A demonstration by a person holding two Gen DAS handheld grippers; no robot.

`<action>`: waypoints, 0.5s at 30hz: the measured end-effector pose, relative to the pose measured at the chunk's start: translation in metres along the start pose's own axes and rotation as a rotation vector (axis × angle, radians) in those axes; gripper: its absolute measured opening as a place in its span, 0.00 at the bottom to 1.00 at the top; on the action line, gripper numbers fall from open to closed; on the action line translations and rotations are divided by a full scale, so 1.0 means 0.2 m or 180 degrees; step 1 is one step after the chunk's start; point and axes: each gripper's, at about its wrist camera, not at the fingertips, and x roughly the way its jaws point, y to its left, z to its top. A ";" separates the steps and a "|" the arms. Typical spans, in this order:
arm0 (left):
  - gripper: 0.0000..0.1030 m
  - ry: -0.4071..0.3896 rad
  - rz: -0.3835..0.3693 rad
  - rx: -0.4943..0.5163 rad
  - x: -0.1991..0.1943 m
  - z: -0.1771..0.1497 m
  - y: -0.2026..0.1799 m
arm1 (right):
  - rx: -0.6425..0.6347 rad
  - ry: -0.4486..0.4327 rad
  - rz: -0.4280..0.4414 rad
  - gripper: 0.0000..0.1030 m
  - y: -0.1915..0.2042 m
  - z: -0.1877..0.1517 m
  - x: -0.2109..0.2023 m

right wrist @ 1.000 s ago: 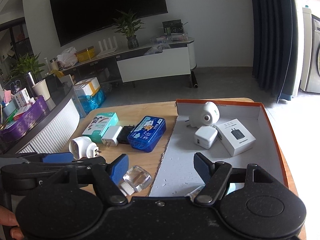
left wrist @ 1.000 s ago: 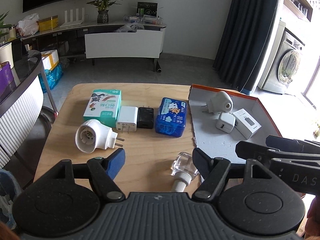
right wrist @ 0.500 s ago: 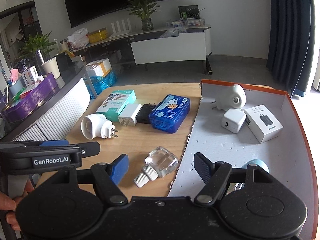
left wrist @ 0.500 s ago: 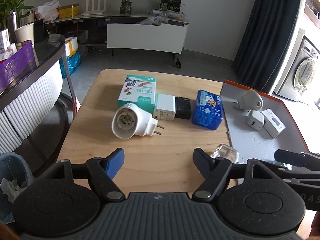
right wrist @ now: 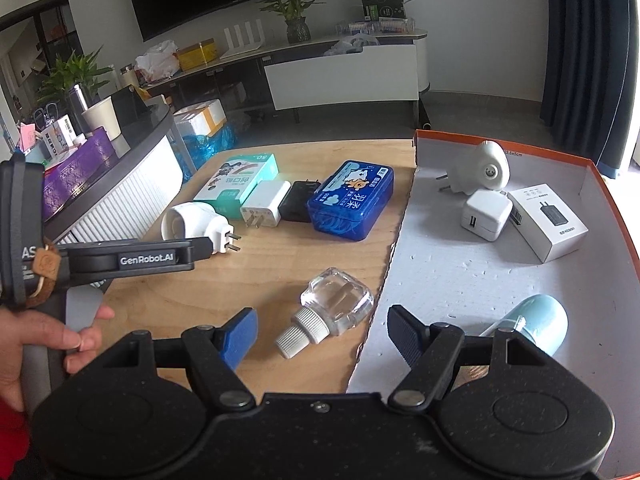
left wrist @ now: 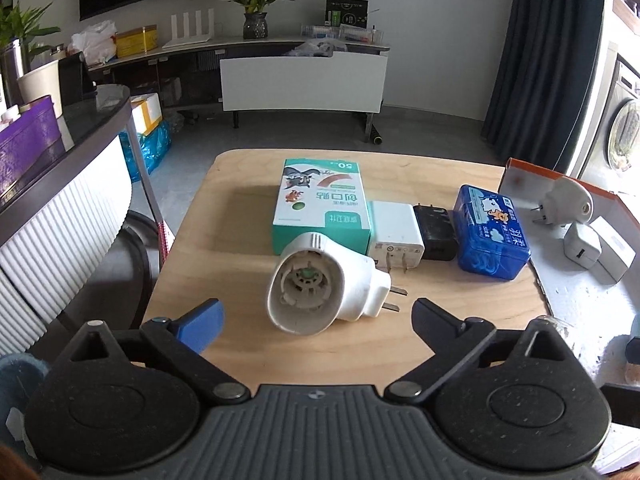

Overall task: Organize rigid objects
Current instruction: 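Grasp the white socket adapter with the left tool while the right tool grasps the glass bottle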

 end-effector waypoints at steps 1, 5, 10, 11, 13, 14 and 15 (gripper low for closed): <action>1.00 0.0006 -0.0019 0.0031 0.02 0.00 0.00 | 0.0007 0.0016 0.0013 0.83 0.00 0.00 0.01; 1.00 -0.0028 -0.0042 0.0135 0.09 0.01 -0.01 | 0.0047 0.0077 0.0038 0.83 0.01 0.00 0.05; 0.75 -0.0068 -0.0172 0.0233 0.13 0.01 -0.01 | 0.0113 0.0153 0.0043 0.83 0.03 0.00 0.10; 0.70 -0.0051 -0.0164 0.0247 0.13 0.00 -0.02 | 0.0130 0.0173 0.0045 0.83 0.04 0.00 0.12; 0.70 -0.0081 -0.0180 0.0271 0.12 -0.01 -0.02 | 0.0156 0.0194 0.0027 0.83 0.05 0.00 0.14; 0.70 -0.0087 -0.0194 0.0246 0.12 -0.01 -0.01 | 0.0177 0.0208 0.0015 0.83 0.05 0.00 0.15; 0.70 -0.0086 -0.0188 0.0224 0.11 -0.01 -0.01 | 0.0198 0.0222 0.0005 0.83 0.05 0.01 0.17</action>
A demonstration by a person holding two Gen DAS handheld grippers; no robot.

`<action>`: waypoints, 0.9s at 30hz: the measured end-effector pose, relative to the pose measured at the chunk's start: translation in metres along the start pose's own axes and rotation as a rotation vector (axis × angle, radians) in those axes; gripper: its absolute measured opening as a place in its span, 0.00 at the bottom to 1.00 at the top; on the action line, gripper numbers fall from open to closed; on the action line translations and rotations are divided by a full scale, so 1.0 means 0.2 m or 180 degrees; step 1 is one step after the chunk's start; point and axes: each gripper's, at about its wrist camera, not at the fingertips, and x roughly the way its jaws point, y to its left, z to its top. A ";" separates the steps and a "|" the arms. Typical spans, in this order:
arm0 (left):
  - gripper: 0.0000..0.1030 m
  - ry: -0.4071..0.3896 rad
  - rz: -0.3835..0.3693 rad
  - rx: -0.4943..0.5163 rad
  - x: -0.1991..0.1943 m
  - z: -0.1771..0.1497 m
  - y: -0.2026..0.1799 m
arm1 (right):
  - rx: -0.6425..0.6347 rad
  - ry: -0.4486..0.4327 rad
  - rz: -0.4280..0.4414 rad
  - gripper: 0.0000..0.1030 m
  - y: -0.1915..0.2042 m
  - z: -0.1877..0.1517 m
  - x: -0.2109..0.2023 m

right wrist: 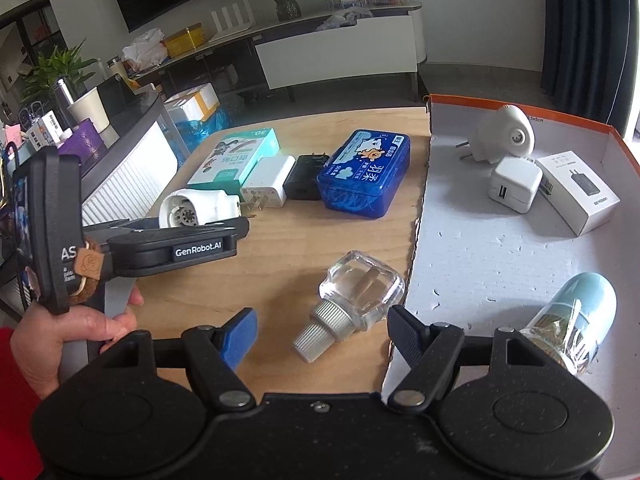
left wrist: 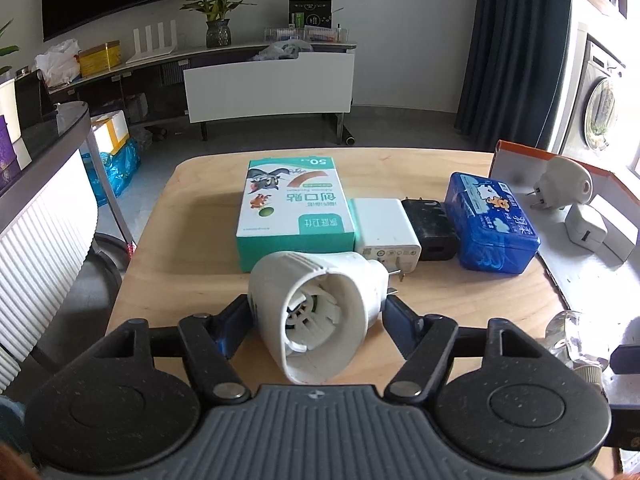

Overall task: Organize rigid objects
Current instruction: 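Grasp the white socket adapter with the left tool while the right tool grasps the glass bottle, then carry the socket adapter with the left tool while the right tool carries the glass bottle to the tray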

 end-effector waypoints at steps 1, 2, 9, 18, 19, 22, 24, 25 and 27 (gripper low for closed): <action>0.70 -0.0003 0.0003 -0.0022 -0.01 0.00 0.00 | 0.0027 0.0011 -0.0010 0.83 0.00 0.00 0.02; 0.70 -0.0011 0.0008 -0.0045 -0.02 0.00 0.01 | 0.0048 0.0019 -0.0021 0.83 0.00 0.01 0.03; 0.70 -0.0030 -0.0005 -0.0252 -0.12 0.00 0.01 | 0.0067 0.0095 -0.0130 0.83 0.02 0.04 0.14; 0.70 -0.0105 0.0022 -0.0414 -0.26 -0.04 0.01 | -0.0226 -0.0018 -0.0229 0.57 0.06 0.06 0.17; 0.70 -0.0112 0.0014 -0.0425 -0.26 -0.04 0.01 | -0.0217 -0.0031 -0.0211 0.57 0.06 0.05 0.16; 0.70 -0.0135 0.0025 -0.0445 -0.30 -0.03 0.00 | -0.0225 -0.0121 -0.0172 0.57 0.06 0.05 0.10; 0.70 -0.0153 0.0030 -0.0464 -0.33 -0.04 -0.01 | -0.0211 -0.0193 -0.0117 0.57 0.06 0.06 0.04; 0.70 -0.0161 0.0033 -0.0470 -0.35 -0.04 -0.01 | -0.0218 -0.0228 -0.0107 0.57 0.06 0.06 0.02; 0.70 -0.0165 0.0043 -0.0489 -0.38 -0.03 -0.02 | -0.0226 -0.0292 -0.0067 0.57 0.07 0.07 -0.04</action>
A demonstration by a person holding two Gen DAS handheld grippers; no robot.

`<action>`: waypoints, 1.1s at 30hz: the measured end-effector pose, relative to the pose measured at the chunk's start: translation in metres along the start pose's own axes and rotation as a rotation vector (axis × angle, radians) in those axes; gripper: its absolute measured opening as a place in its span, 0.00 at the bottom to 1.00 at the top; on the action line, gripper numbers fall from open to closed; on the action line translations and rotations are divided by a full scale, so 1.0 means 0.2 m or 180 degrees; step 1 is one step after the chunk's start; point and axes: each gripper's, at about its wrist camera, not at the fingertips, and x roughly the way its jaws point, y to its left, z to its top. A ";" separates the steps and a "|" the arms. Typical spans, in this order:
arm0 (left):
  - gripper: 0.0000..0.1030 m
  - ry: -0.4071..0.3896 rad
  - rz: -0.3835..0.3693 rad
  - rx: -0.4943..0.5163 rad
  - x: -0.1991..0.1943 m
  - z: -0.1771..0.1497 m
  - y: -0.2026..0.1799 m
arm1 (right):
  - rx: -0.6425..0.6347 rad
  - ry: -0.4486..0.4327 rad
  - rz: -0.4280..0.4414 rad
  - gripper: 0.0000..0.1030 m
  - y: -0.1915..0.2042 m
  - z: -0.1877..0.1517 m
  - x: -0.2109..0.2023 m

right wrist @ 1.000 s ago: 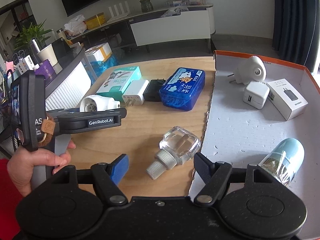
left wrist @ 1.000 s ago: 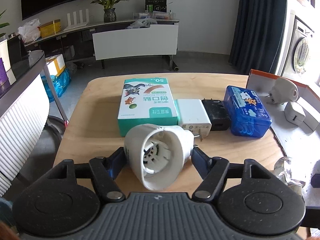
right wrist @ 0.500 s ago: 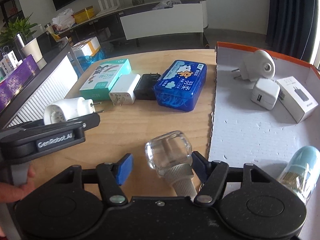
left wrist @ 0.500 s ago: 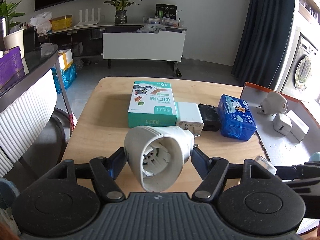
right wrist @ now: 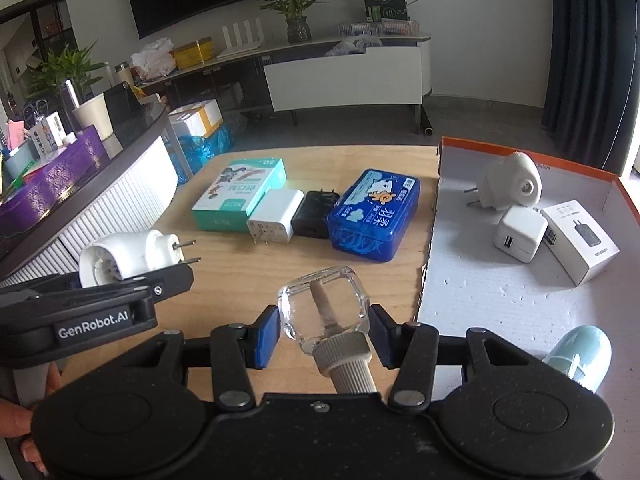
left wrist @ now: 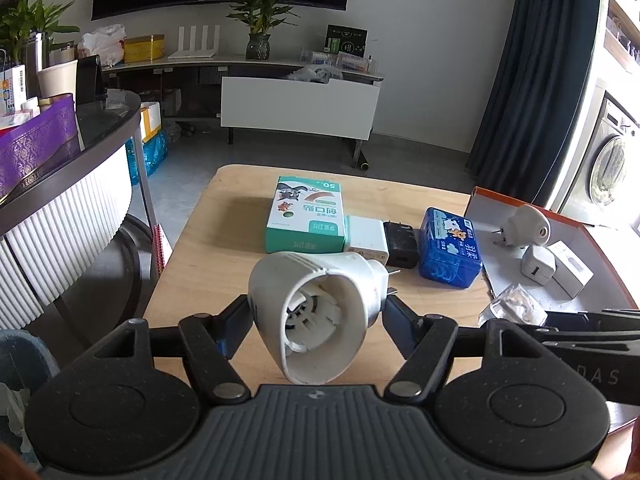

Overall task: Organize rigid objects
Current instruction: 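Carry the socket adapter with the left tool while the right tool carries the glass bottle to the tray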

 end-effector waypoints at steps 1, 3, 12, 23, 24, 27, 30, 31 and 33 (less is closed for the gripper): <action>0.70 0.0003 0.0010 -0.0001 -0.02 0.00 -0.01 | 0.0008 -0.0037 0.0013 0.57 0.00 0.00 -0.03; 0.70 -0.0006 0.0028 0.0008 -0.05 0.01 -0.03 | -0.0017 -0.0095 0.0032 0.57 0.01 0.01 -0.07; 0.70 -0.0006 0.0078 0.0033 -0.15 0.02 -0.10 | -0.0006 -0.0247 0.0036 0.57 0.02 0.02 -0.23; 0.70 -0.0024 0.0029 0.0109 -0.22 0.01 -0.19 | 0.0076 -0.0362 -0.0028 0.57 -0.07 0.00 -0.38; 0.70 -0.0022 0.0020 0.0113 -0.22 0.00 -0.20 | 0.0080 -0.0369 -0.0035 0.57 -0.08 -0.01 -0.38; 0.70 -0.0025 -0.0008 0.0135 -0.23 0.00 -0.22 | 0.0090 -0.0387 -0.0047 0.57 -0.09 -0.02 -0.41; 0.70 -0.0034 -0.0032 0.0157 -0.24 0.00 -0.24 | 0.0095 -0.0407 -0.0065 0.57 -0.11 -0.02 -0.43; 0.70 -0.0037 -0.0037 0.0159 -0.25 0.00 -0.24 | 0.0103 -0.0411 -0.0067 0.57 -0.11 -0.03 -0.44; 0.70 -0.0042 -0.0049 0.0164 -0.25 0.00 -0.25 | 0.0120 -0.0421 -0.0080 0.57 -0.12 -0.03 -0.45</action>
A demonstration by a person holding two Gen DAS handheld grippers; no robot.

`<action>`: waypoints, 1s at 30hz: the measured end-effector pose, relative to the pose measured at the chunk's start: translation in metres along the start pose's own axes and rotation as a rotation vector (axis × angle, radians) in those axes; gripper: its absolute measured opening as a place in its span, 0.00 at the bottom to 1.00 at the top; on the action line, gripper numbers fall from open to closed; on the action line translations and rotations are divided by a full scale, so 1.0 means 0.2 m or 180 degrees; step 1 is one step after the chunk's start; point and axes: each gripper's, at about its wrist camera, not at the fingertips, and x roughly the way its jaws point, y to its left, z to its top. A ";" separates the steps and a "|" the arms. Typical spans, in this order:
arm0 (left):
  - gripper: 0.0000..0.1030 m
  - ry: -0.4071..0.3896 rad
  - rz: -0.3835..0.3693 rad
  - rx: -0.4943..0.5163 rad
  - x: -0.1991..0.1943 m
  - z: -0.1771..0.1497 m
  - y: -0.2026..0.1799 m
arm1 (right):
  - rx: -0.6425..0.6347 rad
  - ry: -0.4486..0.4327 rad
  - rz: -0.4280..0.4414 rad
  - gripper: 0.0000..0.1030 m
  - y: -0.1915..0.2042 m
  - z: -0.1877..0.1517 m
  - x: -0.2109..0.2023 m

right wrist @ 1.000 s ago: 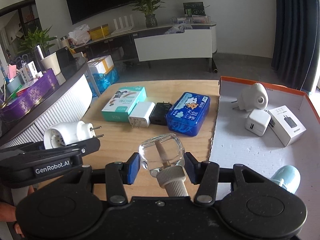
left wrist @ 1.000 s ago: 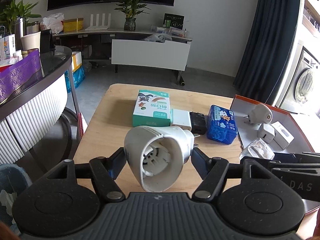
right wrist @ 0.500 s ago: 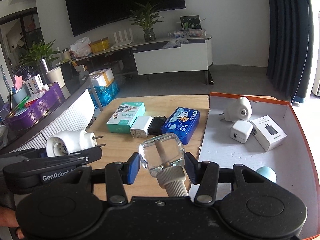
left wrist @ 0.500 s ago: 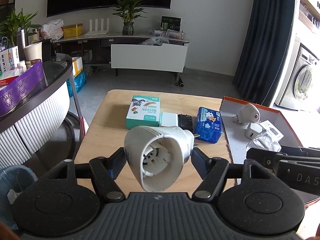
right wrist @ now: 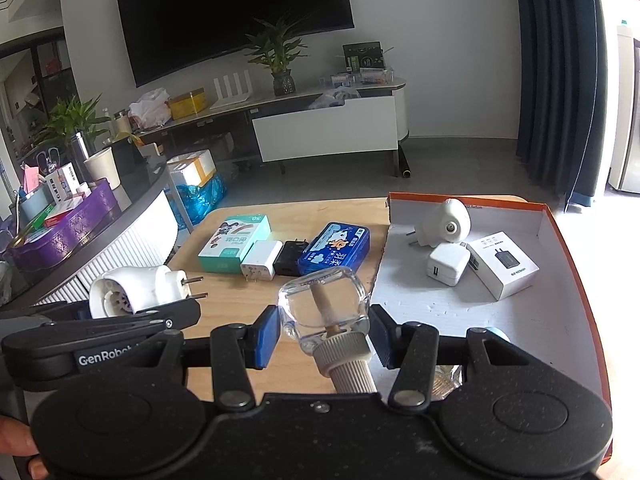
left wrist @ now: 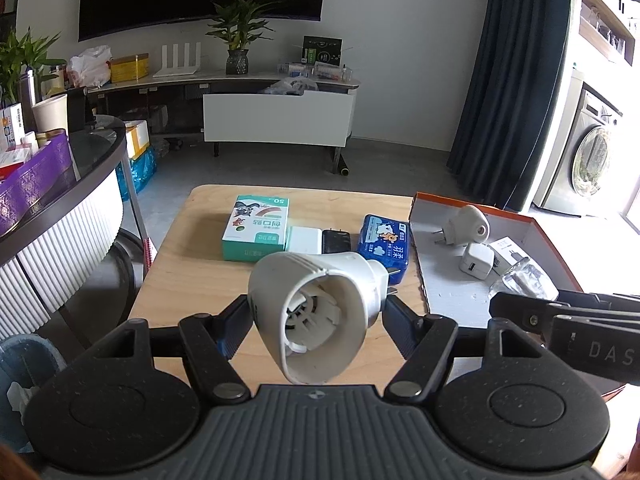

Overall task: Organize rigid objects
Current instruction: 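Carry the socket adapter with the left tool while the right tool carries the glass bottle to the tray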

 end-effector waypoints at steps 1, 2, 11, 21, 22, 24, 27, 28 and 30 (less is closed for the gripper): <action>0.70 -0.0001 -0.0009 0.0006 0.00 0.00 -0.01 | 0.0010 -0.0005 -0.0003 0.57 -0.01 0.00 -0.01; 0.70 0.0000 -0.0017 0.0016 0.00 0.00 -0.02 | 0.0021 -0.0013 -0.0008 0.57 -0.01 0.00 -0.01; 0.70 -0.0004 -0.0081 0.0069 -0.02 -0.01 -0.07 | 0.0063 -0.0039 -0.0056 0.57 -0.07 -0.01 -0.06; 0.70 0.0011 -0.0153 0.0136 -0.02 -0.02 -0.13 | 0.0158 -0.0078 -0.0143 0.57 -0.15 -0.01 -0.10; 0.70 0.0011 -0.0158 0.0140 -0.02 -0.02 -0.14 | 0.0166 -0.0080 -0.0147 0.57 -0.15 -0.01 -0.10; 0.70 0.0008 -0.0176 0.0149 -0.02 -0.02 -0.15 | 0.0177 -0.0088 -0.0163 0.57 -0.16 -0.01 -0.11; 0.70 0.0008 -0.0196 0.0167 -0.02 -0.02 -0.16 | 0.0199 -0.0095 -0.0179 0.57 -0.18 -0.01 -0.11; 0.70 0.0008 -0.0207 0.0176 -0.02 -0.01 -0.17 | 0.0202 -0.0098 -0.0186 0.57 -0.18 -0.01 -0.12; 0.70 0.0011 -0.0221 0.0190 -0.02 -0.01 -0.19 | 0.0214 -0.0105 -0.0197 0.57 -0.19 -0.01 -0.12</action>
